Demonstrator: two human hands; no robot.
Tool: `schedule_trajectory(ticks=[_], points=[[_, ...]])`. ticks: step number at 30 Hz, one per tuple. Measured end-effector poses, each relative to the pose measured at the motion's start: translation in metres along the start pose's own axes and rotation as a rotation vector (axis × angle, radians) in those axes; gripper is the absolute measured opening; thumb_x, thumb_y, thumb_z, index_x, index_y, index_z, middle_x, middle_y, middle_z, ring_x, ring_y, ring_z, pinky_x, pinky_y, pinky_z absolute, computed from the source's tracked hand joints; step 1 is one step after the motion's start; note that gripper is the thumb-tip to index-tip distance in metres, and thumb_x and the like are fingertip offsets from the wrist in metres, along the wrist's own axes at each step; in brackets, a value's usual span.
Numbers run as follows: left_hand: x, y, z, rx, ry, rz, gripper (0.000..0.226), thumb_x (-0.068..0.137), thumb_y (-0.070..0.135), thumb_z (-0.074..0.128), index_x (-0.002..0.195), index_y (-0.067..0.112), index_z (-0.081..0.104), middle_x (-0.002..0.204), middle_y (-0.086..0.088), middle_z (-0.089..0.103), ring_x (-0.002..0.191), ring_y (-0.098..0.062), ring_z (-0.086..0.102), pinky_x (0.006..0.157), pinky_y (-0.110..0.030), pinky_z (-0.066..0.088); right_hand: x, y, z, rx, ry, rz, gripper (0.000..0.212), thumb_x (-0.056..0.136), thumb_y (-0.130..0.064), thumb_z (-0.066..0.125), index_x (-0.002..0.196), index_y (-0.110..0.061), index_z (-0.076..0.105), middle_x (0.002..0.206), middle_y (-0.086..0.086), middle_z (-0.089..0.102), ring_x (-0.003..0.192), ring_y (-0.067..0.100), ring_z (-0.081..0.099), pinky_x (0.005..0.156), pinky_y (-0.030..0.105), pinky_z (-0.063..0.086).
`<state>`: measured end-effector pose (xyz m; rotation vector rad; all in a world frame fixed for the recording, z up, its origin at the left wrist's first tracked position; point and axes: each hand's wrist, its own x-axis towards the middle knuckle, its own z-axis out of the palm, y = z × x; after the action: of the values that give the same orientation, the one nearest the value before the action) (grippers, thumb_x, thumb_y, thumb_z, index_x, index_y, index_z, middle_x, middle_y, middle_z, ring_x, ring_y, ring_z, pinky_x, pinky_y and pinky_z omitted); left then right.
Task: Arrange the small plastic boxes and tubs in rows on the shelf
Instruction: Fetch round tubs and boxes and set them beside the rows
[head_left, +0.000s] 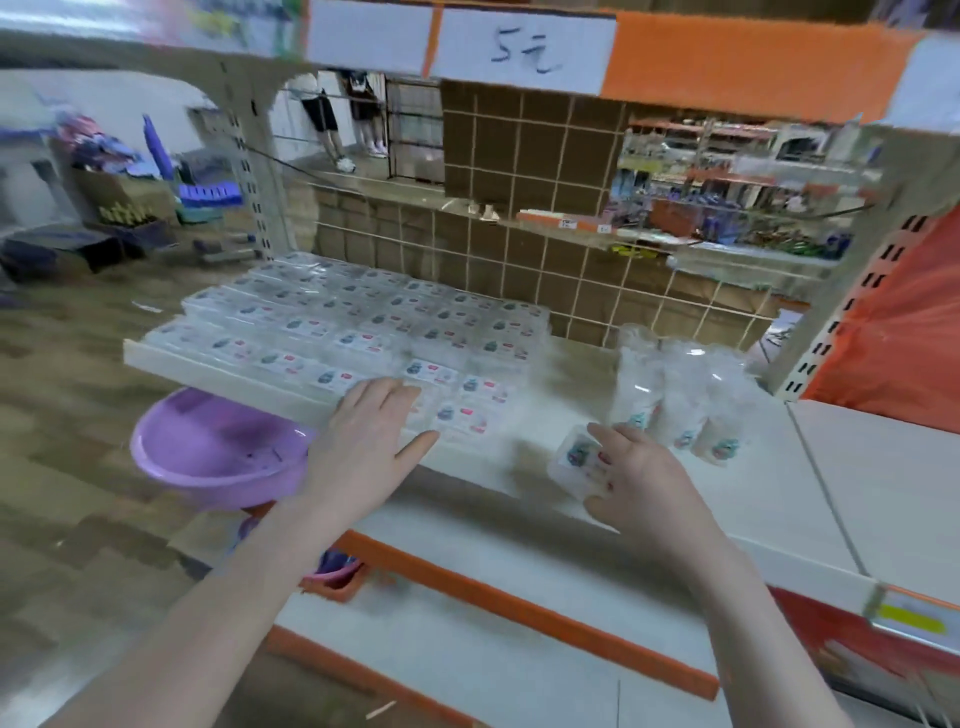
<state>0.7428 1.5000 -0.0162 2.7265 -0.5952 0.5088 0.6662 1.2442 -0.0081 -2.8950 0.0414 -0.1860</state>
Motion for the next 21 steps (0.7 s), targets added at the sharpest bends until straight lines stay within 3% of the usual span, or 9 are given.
schedule_trajectory(ticks=[11, 17, 21], points=[[0.003, -0.094, -0.022, -0.036, 0.006, -0.033, 0.05, 0.087, 0.036, 0.062, 0.128, 0.008, 0.055, 0.131, -0.011, 0.054, 0.125, -0.028, 0.044, 0.104, -0.037, 0.036, 0.064, -0.084, 0.012, -0.014, -0.024, -0.011, 0.076, 0.072, -0.021, 0.068, 0.142, -0.017, 0.038, 0.135, 0.001, 0.047, 0.118, 0.021, 0.047, 0.079, 0.018, 0.03], [0.025, -0.12, -0.005, -0.058, 0.006, -0.039, 0.046, 0.086, 0.032, 0.066, 0.123, 0.006, 0.059, 0.128, -0.012, 0.056, 0.123, -0.03, 0.047, 0.103, -0.039, 0.036, 0.113, -0.097, 0.021, -0.046, -0.071, 0.001, 0.077, 0.073, -0.022, 0.068, 0.143, -0.017, 0.036, 0.14, 0.003, 0.044, 0.124, 0.022, 0.044, 0.093, 0.027, 0.039], [0.047, -0.138, 0.005, -0.041, 0.039, -0.036, 0.043, 0.081, 0.026, 0.072, 0.115, 0.001, 0.063, 0.118, -0.017, 0.06, 0.114, -0.036, 0.054, 0.096, -0.044, 0.044, 0.147, -0.108, 0.03, -0.056, -0.081, -0.026, 0.074, 0.073, -0.02, 0.065, 0.142, -0.018, 0.037, 0.142, 0.004, 0.044, 0.122, 0.023, 0.046, 0.09, 0.027, 0.04]])
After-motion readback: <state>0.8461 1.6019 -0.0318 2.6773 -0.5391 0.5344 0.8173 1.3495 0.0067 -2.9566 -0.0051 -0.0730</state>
